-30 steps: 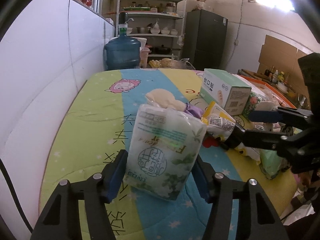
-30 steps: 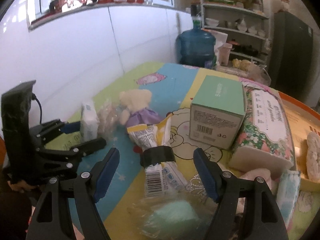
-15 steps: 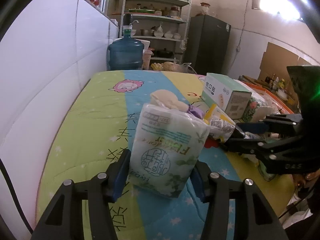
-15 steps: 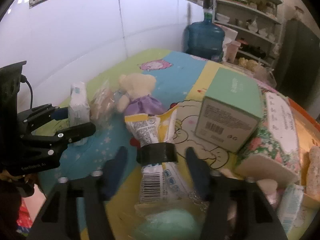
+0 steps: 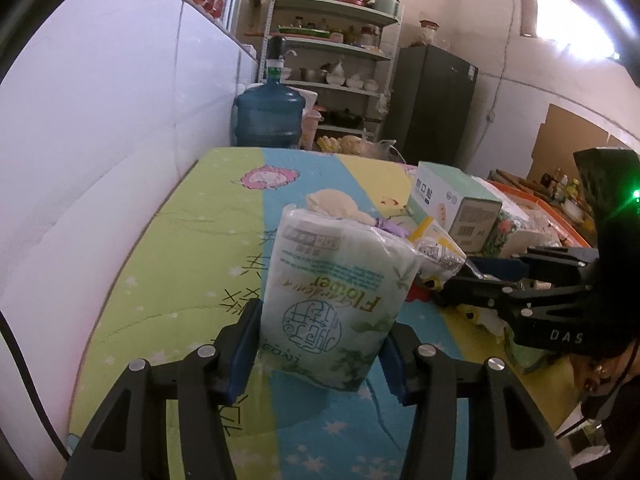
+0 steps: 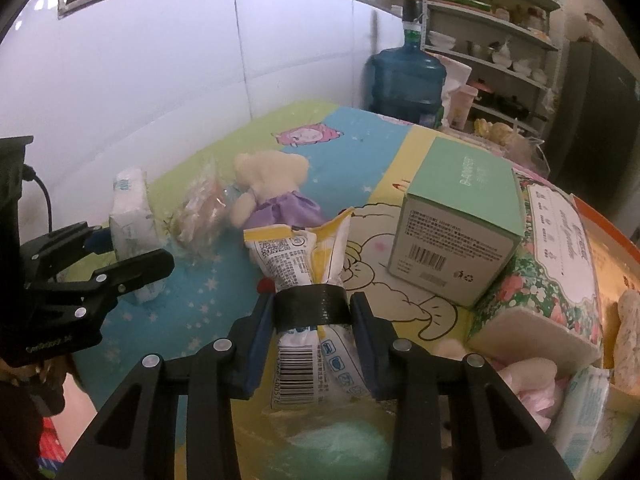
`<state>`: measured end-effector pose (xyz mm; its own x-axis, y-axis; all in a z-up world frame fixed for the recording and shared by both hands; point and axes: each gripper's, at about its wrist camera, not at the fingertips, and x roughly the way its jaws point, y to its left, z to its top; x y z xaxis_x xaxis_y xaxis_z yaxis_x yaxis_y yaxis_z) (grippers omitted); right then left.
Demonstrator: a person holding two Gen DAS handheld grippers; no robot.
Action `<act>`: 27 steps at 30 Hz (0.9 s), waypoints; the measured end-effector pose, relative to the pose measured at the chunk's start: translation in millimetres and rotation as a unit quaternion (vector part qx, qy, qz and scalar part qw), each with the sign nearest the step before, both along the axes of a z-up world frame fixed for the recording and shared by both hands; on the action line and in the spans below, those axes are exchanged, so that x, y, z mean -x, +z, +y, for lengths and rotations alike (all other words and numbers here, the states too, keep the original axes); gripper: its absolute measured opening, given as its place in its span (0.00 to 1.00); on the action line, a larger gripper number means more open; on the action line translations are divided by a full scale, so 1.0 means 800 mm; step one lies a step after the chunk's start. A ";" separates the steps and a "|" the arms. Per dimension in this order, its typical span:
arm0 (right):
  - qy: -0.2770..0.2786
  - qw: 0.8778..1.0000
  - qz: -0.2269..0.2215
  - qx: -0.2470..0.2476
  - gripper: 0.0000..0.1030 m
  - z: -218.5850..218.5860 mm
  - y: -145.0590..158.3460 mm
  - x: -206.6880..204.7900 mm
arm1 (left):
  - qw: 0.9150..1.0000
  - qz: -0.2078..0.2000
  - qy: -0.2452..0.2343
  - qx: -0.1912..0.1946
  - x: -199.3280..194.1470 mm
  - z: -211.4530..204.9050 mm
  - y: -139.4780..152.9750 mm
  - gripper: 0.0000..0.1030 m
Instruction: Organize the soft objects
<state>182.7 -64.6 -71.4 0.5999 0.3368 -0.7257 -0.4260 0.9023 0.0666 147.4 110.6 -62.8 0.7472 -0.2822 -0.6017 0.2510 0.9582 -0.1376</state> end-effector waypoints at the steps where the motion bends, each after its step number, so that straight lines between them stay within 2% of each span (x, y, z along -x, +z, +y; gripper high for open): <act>1: -0.001 1.000 -0.002 -0.003 0.38 0.000 0.001 0.001 | 1.000 -0.002 0.001 0.001 0.001 -0.001 0.002 0.52; 27: -0.015 0.994 -0.087 -0.065 0.37 -0.025 0.083 0.058 | 0.998 -0.064 0.003 0.013 0.045 -0.026 0.061 0.52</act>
